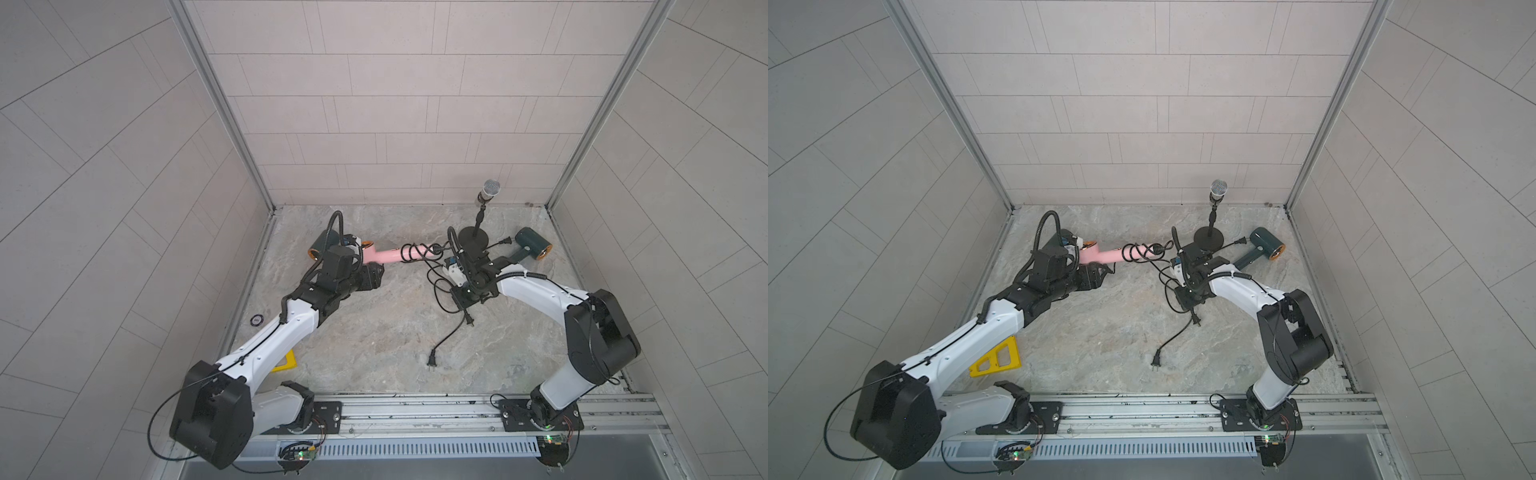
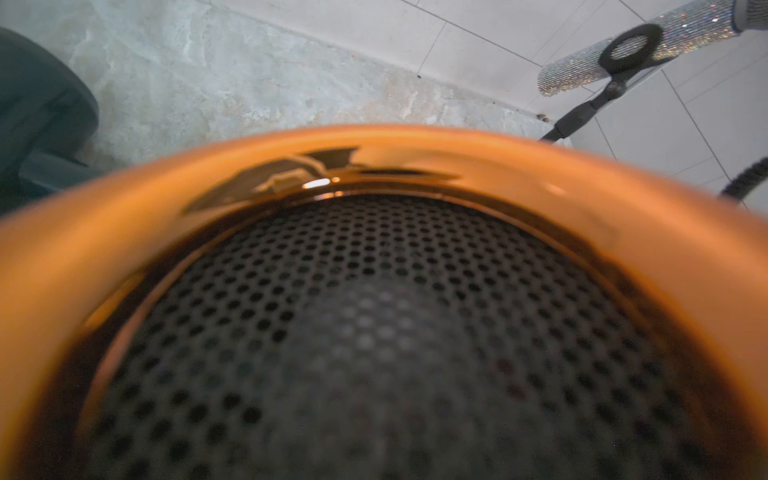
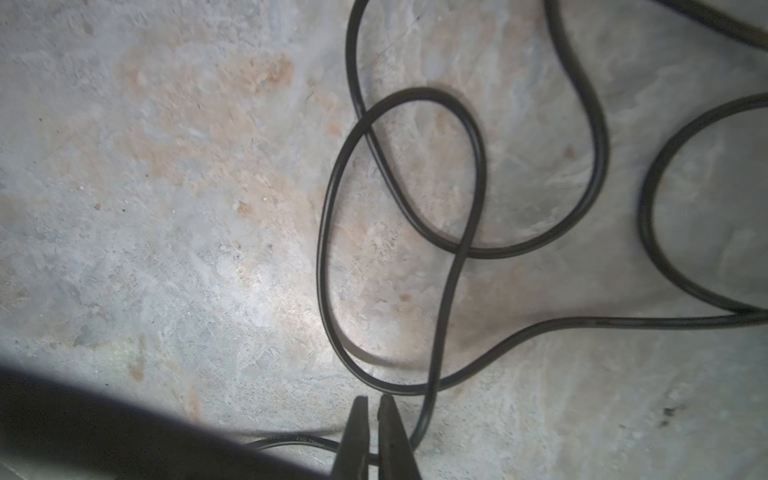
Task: Wrap the cord around the hair dryer
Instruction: Wrap the power cord around the hair dryer.
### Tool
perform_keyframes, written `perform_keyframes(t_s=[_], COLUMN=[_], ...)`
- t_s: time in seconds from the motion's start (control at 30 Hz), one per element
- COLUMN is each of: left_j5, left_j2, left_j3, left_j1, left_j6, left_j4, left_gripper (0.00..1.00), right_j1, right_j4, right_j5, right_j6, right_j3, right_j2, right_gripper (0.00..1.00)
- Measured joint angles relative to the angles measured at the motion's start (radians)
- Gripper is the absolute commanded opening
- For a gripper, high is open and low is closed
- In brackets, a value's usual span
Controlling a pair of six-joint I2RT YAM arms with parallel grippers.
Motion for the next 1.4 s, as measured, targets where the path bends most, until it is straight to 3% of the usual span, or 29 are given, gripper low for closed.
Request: perform_keyframes(t_s=[0.5, 0.67, 0.77, 1.07, 1.4], left_j5=[0.13, 0.133, 0.056, -0.319, -0.49], left_j2=[0.113, 0.112, 0.093, 0.048, 0.116], left_j3=[0.036, 0.059, 0.096, 0.138, 0.151], left_j1=[0.061, 0.061, 0.061, 0.062, 0.046], left_j6=[-0.282, -0.32, -0.309, -0.216, -0.092], left_j4=[0.061, 0.029, -0.06, -0.277, -0.364], left_gripper=[0.0, 0.0, 0.0, 0.0, 0.0], right_j1=[0.152, 0.18, 0.204, 0.343, 0.395], right_j4=[0.078, 0.074, 0.053, -0.065, -0.185], right_j5=[0.041, 0.062, 0.08, 0.102, 0.061], right_j6=[0.047, 0.05, 0.049, 0.043, 0.036], right_j3=[0.009, 0.057, 0.095, 0.204, 0.291], right_j2=[0.041, 0.086, 0.1, 0.093, 0.027], right_gripper=[0.0, 0.0, 0.0, 0.0, 0.0])
